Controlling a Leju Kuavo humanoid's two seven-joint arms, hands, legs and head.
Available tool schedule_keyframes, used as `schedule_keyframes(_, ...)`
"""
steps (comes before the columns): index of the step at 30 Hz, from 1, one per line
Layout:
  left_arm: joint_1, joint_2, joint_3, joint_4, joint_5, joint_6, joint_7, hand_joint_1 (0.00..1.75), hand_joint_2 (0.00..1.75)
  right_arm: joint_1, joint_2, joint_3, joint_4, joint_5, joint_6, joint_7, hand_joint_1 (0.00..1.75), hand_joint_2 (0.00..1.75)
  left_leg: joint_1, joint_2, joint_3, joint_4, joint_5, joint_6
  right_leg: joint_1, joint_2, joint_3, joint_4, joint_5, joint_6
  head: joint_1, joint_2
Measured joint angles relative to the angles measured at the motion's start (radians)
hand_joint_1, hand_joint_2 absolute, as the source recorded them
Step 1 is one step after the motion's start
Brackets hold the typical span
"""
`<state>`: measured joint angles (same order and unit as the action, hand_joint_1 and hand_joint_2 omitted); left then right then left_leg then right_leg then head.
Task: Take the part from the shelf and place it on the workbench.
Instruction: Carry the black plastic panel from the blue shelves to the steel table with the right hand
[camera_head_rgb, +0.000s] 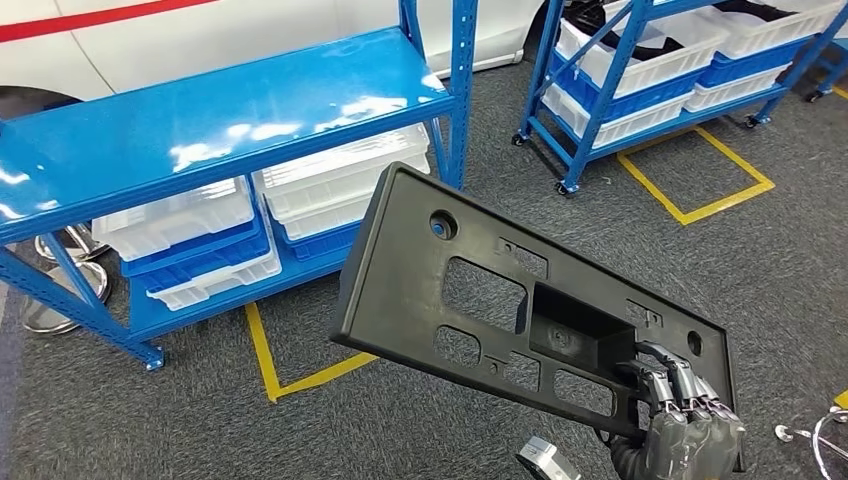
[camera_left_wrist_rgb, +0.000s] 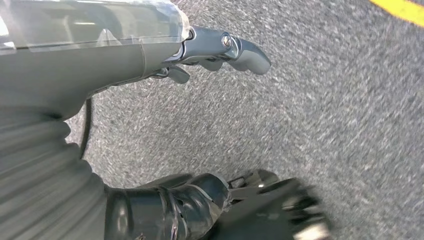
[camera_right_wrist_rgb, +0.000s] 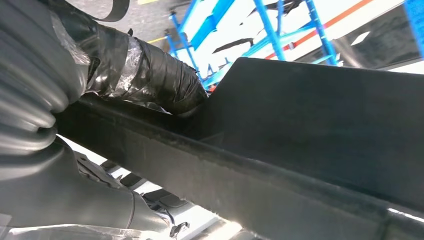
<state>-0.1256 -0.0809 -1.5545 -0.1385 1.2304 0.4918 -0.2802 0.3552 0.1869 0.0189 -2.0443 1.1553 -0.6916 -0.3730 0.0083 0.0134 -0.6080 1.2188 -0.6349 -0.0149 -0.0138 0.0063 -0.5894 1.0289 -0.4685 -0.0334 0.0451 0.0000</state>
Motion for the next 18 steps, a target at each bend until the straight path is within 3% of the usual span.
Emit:
schedule_keyframes(1,0.002,0.0,0.0,0.0,0.0,0.0,0.0,0.0,1.75,0.001,0.003,-0.002,0.0,-0.003,0.0,-0.003,1.75,1.75,0.001,-0.004,-0.024,0.053,-0.016,-0.002,0.0,0.012,-0.002,0.001,0.001,-0.001,0.0,0.0)
schedule_keyframes(2,0.003,0.0,0.0,0.0,0.0,0.0,0.001,0.0,1.75,0.003,0.005,-0.005,0.0,-0.006,0.0,-0.007,1.75,1.75,0.001,-0.005,-0.032,0.071,-0.012,-0.002,0.0,0.024,-0.003,0.002,0.001,-0.001,0.0,0.0)
schedule_keyframes(3,0.004,0.0,0.0,0.0,0.001,0.0,0.001,0.0,1.75,0.004,0.007,-0.008,0.0,-0.01,0.0,-0.01,1.75,1.75,0.003,-0.007,-0.021,0.049,0.013,-0.002,0.0,0.036,-0.003,0.004,0.002,-0.001,0.0,0.0)
schedule_keyframes(4,0.004,0.0,0.0,0.0,0.001,0.0,0.001,0.0,1.75,0.005,0.01,-0.012,0.0,-0.014,0.0,-0.014,1.75,1.75,0.005,-0.014,0.006,-0.008,0.052,-0.002,0.0,0.049,-0.002,0.006,0.002,0.0,0.0,0.0)
schedule_keyframes(6,0.004,0.0,0.0,0.0,0.001,0.0,0.001,0.0,1.75,0.005,0.015,-0.018,0.0,-0.025,0.0,-0.023,1.75,1.75,0.01,-0.059,0.064,-0.14,0.11,0.002,0.0,0.072,-0.005,0.013,0.001,0.005,0.0,0.0)
schedule_keyframes(8,0.004,0.0,-0.001,0.0,0.001,0.0,0.002,0.0,1.75,0.006,0.02,-0.023,0.0,-0.037,0.0,-0.033,1.75,1.75,0.011,-0.09,0.089,-0.199,0.12,0.007,0.0,0.094,-0.015,0.018,0.005,0.018,0.0,0.0)
schedule_keyframes(10,0.004,0.0,-0.001,0.0,0.002,0.0,0.002,0.0,1.75,0.011,0.023,-0.03,-0.001,-0.046,0.0,-0.042,1.75,1.75,0.009,-0.075,0.091,-0.207,0.121,0.018,-0.002,0.113,-0.023,0.016,0.012,0.032,0.001,0.0)
schedule_keyframes(11,0.003,0.0,-0.001,0.0,0.002,0.0,0.002,0.0,1.75,0.014,0.024,-0.034,-0.002,-0.048,0.0,-0.045,1.75,1.75,0.01,-0.063,0.092,-0.212,0.125,0.025,-0.001,0.104,-0.027,0.02,0.01,0.037,0.001,0.0)
schedule_keyframes(13,0.002,-0.001,-0.001,0.0,0.002,0.001,0.002,0.0,1.75,0.017,0.026,-0.041,-0.004,-0.053,-0.001,-0.048,1.75,1.75,0.012,-0.037,0.094,-0.223,0.133,0.041,0.0,0.055,-0.054,0.077,-0.028,0.043,0.003,0.0)
schedule_keyframes(14,0.002,-0.001,-0.001,0.0,0.002,0.001,0.002,0.0,1.75,0.017,0.027,-0.043,-0.004,-0.055,-0.001,-0.049,1.75,1.75,0.01,-0.022,0.094,-0.224,0.134,0.045,0.0,0.025,-0.08,0.134,-0.061,0.046,0.004,0.0)
schedule_keyframes(16,0.005,-0.001,-0.001,0.0,0.002,0.001,0.003,0.0,1.75,0.018,0.027,-0.045,-0.005,-0.061,0.0,-0.052,1.75,1.75,0.005,0.008,0.093,-0.223,0.132,0.049,-0.002,0.005,-0.136,0.258,-0.116,0.052,0.005,0.0)
schedule_keyframes(17,0.006,-0.001,-0.001,0.0,0.003,0.001,0.004,0.0,1.75,0.02,0.028,-0.046,-0.005,-0.063,0.0,-0.054,1.75,1.75,0.004,0.022,0.094,-0.223,0.131,0.05,-0.003,0.002,-0.147,0.285,-0.119,0.054,0.005,0.0)
schedule_keyframes(18,0.005,-0.001,-0.001,0.0,0.003,0.001,0.004,0.0,1.75,0.021,0.028,-0.048,-0.005,-0.065,0.0,-0.057,1.75,1.75,0.004,0.036,0.095,-0.222,0.129,0.049,-0.003,-0.001,-0.139,0.275,-0.103,0.054,0.005,0.0)
